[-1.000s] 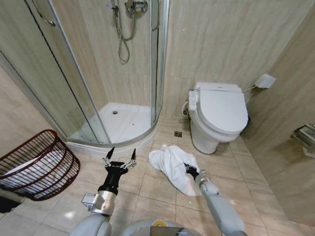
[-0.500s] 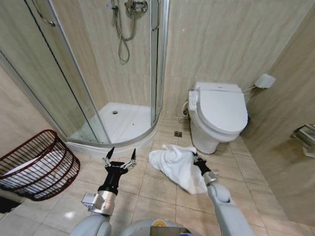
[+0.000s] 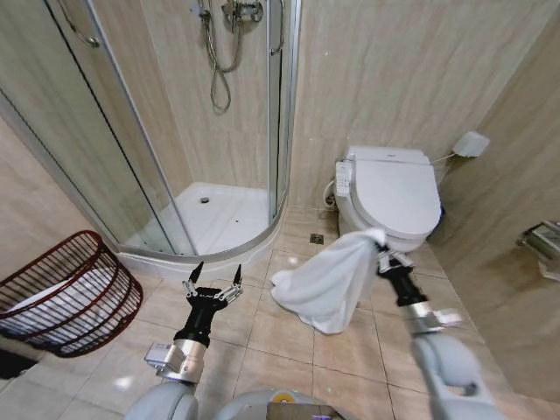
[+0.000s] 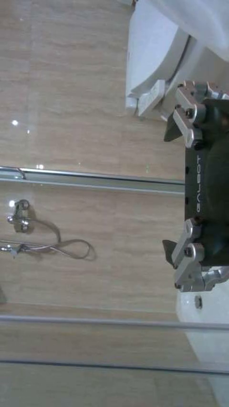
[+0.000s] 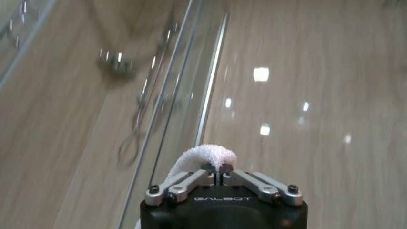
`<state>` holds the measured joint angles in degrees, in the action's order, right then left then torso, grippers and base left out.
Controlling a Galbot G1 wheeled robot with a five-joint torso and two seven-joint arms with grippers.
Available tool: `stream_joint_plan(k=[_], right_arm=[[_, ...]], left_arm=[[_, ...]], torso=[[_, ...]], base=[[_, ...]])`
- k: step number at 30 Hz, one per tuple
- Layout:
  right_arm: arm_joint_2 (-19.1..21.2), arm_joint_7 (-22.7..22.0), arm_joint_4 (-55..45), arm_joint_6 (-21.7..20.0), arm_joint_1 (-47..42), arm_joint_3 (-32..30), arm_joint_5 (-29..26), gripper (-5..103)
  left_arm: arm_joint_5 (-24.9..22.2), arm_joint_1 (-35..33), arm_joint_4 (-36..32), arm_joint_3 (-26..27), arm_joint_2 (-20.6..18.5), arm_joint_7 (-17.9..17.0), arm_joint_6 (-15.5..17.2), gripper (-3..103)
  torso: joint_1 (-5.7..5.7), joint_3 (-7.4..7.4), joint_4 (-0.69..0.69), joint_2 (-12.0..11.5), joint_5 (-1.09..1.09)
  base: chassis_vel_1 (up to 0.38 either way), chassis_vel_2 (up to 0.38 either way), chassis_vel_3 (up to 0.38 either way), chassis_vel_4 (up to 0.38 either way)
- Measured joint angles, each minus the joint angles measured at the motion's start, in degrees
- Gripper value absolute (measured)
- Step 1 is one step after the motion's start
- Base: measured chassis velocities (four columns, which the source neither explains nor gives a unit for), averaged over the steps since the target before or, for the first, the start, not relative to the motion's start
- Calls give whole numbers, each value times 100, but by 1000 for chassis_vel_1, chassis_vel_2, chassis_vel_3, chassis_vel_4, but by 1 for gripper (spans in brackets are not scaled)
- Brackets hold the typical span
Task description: Discard the used towel into the hamper.
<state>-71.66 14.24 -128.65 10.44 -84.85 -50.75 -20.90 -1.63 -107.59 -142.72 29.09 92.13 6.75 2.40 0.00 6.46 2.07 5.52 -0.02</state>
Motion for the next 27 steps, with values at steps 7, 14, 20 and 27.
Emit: stream_joint_plan(k=[7,14,20,27], right_arm=[[496,-223,-875,-339,60,-977,-1147,2],[818,-438,-1226,-583,-21,-1942,-1906,2],[921,-539,-1293,-688,-40,-2710,-2307,2],[778,-545,-1373,-589,-184,-2879,-2394,2]], left_arm=[[0,0,0,0,0,0,0,100],[0,0,0,0,0,0,0,100],[0,0,0,0,0,0,0,100],[0,0,0,0,0,0,0,100]], torso=[[0,0,0,0,2],[0,0,0,0,0],[5,52,-1,68,1],[37,173,-1,218,2]], base=[[0,0,0,0],[0,0,0,0],[0,0,0,0],[0,0,0,0]])
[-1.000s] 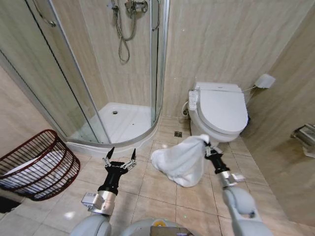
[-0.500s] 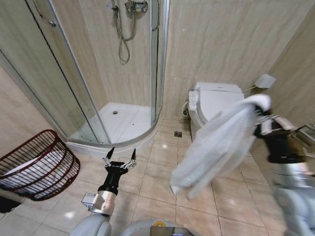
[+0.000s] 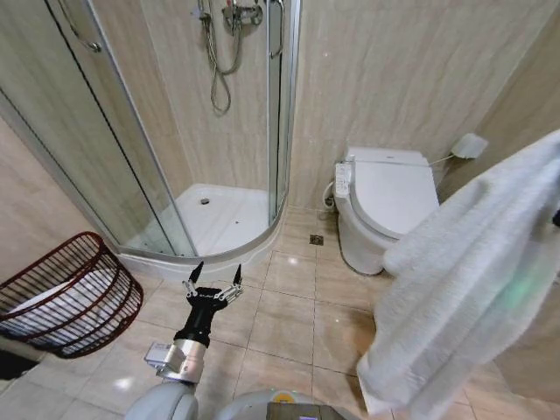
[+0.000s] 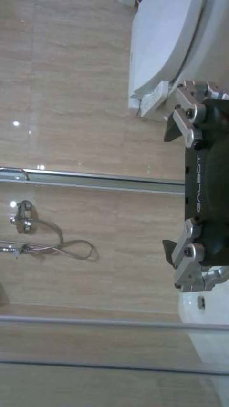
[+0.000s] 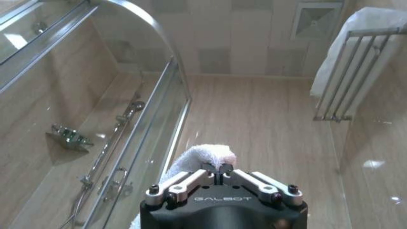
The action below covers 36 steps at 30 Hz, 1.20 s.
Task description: Discard the used towel into the hamper.
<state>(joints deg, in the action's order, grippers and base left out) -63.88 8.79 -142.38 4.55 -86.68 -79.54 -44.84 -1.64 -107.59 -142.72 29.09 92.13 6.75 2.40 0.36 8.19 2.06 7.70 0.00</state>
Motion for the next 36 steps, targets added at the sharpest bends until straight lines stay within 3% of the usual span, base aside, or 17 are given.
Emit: stream_joint_plan(k=[36], right_arm=[[5,-102,-49,134,-56,-191,-189,2]], left_arm=[[0,0,0,0,0,0,0,100]], torso=[[250,630,0,873,0]], base=[[0,0,0,0]])
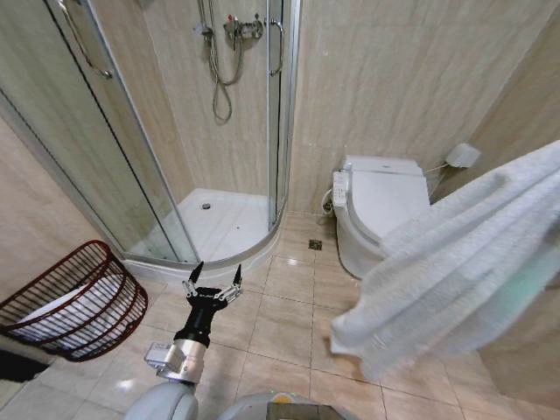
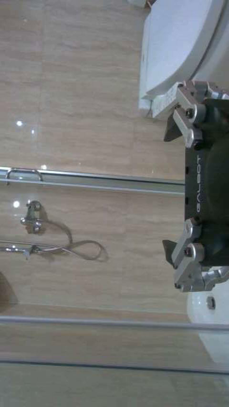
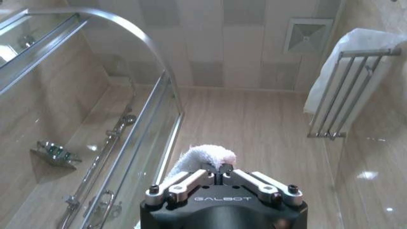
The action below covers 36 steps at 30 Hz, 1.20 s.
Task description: Discard the used towel into the hamper.
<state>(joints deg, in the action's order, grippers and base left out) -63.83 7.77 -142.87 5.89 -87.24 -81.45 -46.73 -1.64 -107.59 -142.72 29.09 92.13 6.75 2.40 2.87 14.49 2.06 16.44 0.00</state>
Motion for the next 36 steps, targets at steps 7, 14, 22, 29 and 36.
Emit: stream_joint_plan(k=[7,14,22,29,36], right_arm=[[4,-28,-12,87,-43,-116,-125,2],[4,-19,-23,170,-121,-230,-229,2],[23,-28,-28,251,-152,-253,-240,2],[44,-21,41,317,-148,-323,-277,2],[33,-2,125,369,-146,-439,-348,2]], left_arm=[[0,0,0,0,0,0,0,100],[0,0,0,0,0,0,0,100],[0,0,0,0,0,0,0,100],[0,0,0,0,0,0,0,100],[0,0,0,0,0,0,0,100]], torso=[[55,98,0,153,0],[102,185,0,288,0],[172,299,0,472,0],[230,416,0,646,0],[289,518,0,807,0]], base=[[0,0,0,0],[0,0,0,0],[0,0,0,0],[0,0,0,0],[0,0,0,0]])
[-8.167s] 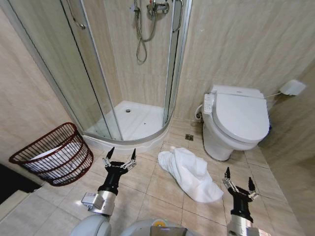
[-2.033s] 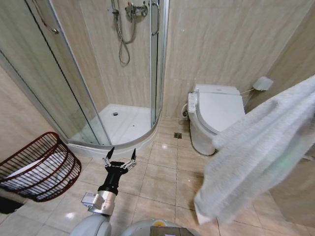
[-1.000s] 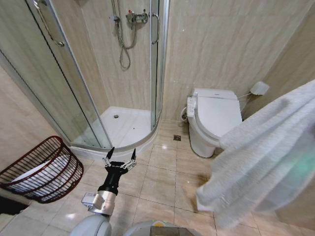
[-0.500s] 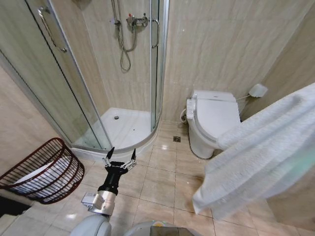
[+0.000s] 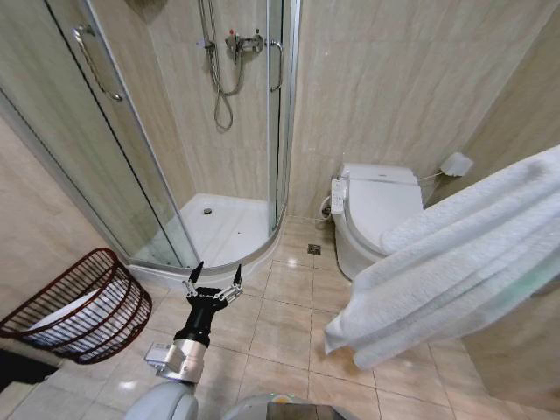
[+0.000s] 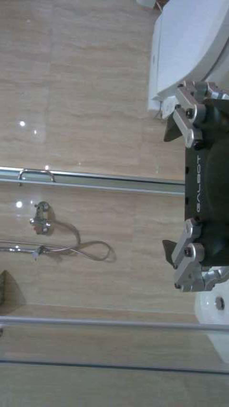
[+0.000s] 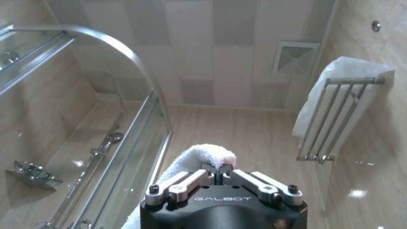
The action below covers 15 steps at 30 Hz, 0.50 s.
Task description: Discard the used towel into the hamper.
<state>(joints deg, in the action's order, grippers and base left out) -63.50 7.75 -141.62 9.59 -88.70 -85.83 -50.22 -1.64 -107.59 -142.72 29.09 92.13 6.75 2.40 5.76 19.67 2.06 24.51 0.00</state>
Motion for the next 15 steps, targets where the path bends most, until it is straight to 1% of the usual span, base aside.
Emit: stream_joint_plan(k=[15], right_arm=[[40,54,73,43,15,1,-1,2]], left_arm=[[0,0,0,0,0,0,0,100]], torso=[[135,229,0,364,0]], base=[[0,0,0,0]])
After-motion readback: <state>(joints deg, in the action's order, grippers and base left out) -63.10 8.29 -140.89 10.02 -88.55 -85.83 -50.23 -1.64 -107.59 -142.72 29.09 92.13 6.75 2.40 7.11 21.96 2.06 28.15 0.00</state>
